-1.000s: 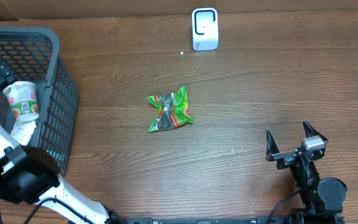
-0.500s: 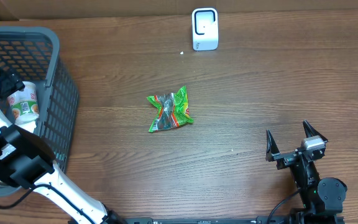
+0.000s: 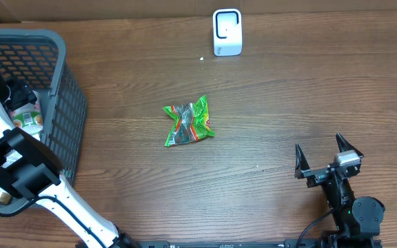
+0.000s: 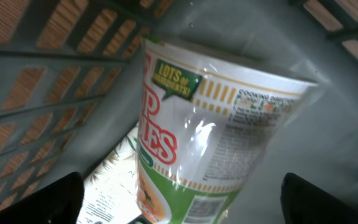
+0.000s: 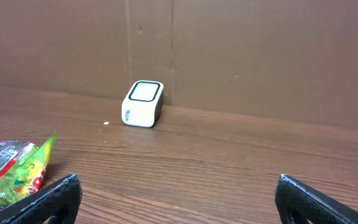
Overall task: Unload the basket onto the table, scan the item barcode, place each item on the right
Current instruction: 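Reach the left gripper into the basket and grasp the cup noodle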
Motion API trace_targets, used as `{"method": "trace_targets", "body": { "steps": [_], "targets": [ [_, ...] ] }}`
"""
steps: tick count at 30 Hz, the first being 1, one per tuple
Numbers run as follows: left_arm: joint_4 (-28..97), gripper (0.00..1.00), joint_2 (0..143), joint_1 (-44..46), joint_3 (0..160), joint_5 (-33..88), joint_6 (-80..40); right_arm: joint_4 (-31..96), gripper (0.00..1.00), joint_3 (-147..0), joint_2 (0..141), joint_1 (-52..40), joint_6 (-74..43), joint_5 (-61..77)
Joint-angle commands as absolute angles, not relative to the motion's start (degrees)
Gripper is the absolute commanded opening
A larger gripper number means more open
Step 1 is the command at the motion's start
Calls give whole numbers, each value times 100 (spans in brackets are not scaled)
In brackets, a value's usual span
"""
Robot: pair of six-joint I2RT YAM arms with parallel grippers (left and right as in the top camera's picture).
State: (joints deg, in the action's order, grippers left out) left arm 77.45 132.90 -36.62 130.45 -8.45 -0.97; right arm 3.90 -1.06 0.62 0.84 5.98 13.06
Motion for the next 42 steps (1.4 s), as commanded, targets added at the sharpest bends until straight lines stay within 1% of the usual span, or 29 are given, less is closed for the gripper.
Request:
{"method": "trace_targets", "body": {
  "steps": [1, 6, 8, 11, 14, 17, 20, 23, 24, 28, 32, 38, 39, 42],
  "targets": [
    [7664, 87, 13941, -3592, 13050, -945, -3, 351, 100, -45, 16, 75, 563, 1245],
    [7776, 80, 13987, -3592, 13041, -919, -283, 351, 100, -45, 16, 75, 563, 1245],
    [7926, 82, 13981, -3592, 13045, -604, -388, 351, 100, -45, 16, 75, 563, 1245],
    [8178, 79, 13981, -3592, 13067, -165, -395, 351, 100, -45, 16, 75, 563, 1245],
    [8538, 80, 13965, -3597, 13332, 123, -451, 349, 100, -45, 16, 75, 563, 1245],
    [8851, 84, 13882, -3597, 13900, 403, -464, 351, 100, -45, 16, 75, 563, 1245],
    [9236, 91, 13688, -3597, 14772, 609, -528, 351, 100, -45, 16, 75, 563, 1245],
    [9655, 94, 13406, -3570, 15675, 607, -541, 351, 100, -45, 16, 75, 563, 1245],
    [9682, 99, 13183, -3553, 15979, 703, -534, 351, 100, -45, 16, 75, 563, 1245],
    [9682, 100, 12243, -3489, 16027, 1046, -537, 351, 100, -45, 16, 75, 563, 1245],
    [9682, 100, 11222, -3446, 15511, 1017, -532, 351, 100, -45, 16, 75, 563, 1245],
    [9675, 100, 9317, -3540, 12932, 390, -788, 351, 100, -45, 16, 75, 563, 1245],
    [9467, 100, 8823, -3621, 12184, 386, -801, 351, 100, -45, 16, 75, 563, 1245],
    [8764, 100, 7915, -3752, 11089, 419, -934, 351, 100, -45, 16, 75, 563, 1245]
  ]
}}
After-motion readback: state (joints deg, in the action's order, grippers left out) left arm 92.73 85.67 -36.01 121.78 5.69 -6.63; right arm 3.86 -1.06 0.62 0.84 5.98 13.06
